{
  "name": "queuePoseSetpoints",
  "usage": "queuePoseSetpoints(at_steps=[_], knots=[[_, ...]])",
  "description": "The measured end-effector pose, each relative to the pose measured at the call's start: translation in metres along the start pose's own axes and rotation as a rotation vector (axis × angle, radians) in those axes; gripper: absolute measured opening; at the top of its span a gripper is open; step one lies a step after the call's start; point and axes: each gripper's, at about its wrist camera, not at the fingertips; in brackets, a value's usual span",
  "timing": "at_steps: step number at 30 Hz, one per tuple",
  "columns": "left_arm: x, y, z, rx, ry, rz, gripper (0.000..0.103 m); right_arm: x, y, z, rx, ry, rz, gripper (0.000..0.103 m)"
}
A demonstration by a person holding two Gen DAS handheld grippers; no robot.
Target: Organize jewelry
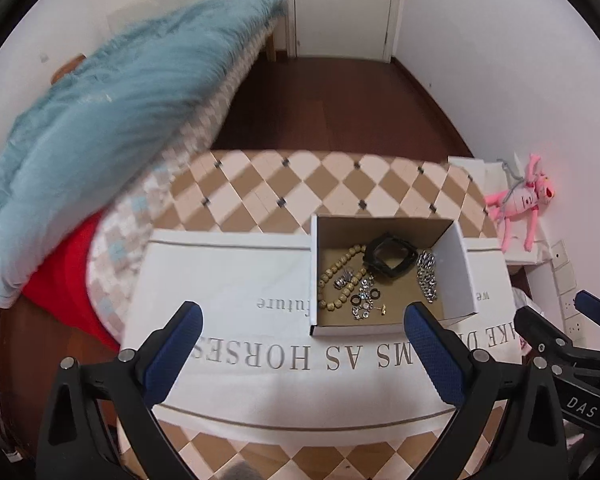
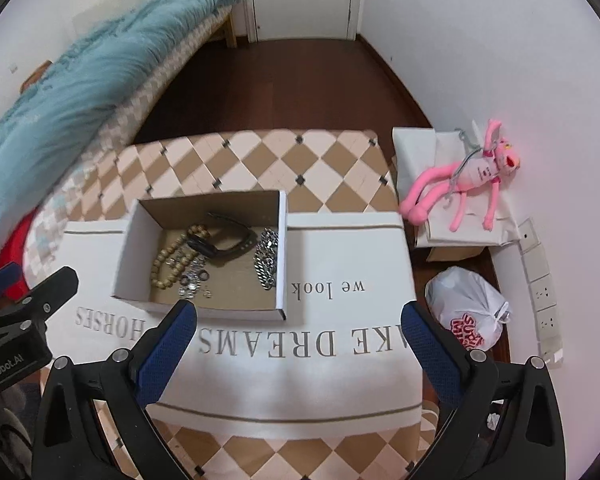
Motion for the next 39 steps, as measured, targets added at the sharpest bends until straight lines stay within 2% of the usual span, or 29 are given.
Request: queuePoseSetpoints(at_steps=[2,14,20,25,31,39], knots=[[-0.019,-0.003,0.003,-0.006,0.032,-0.016,0.103,-0.020,-0.002,0.004,-0.003,0.029,0.002,0.103],[-0.133,-0.019,0.016,-0.025,0.163,0.022,0.103,-0.143,-0.015,0.030,-0.021,0.220,0.013,0.103],[-0.164,-0.023,0.022,-0.032,0.173,0.044,0.103,-0.189,-0.021,0.039,-0.033,0.287,0.017,0.103],[-0.179,-0.027,0.026,-0.046,0.179,0.050,0.103,-0.215,-0.020,0.044,-0.027,0.324,0.032,0.103],[-0.185,-0.026,0.027,-0.039,0.189,0.048,0.103,-0.226,-0.018,0.046,-0.018,0.328,0.025,0.103],[-0.161,-0.019,0.019,-0.028,0.114,0.029,0.103,-0.221,-0.016,0.040,-0.012,0.300,0.019,0.103]])
Point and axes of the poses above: each gripper's, at about its wrist camera, not at the fingertips, and x roughly the way its jaws point, y to its right, z to its underside, and after that the axes turned 8 degrees about -z, right-handed
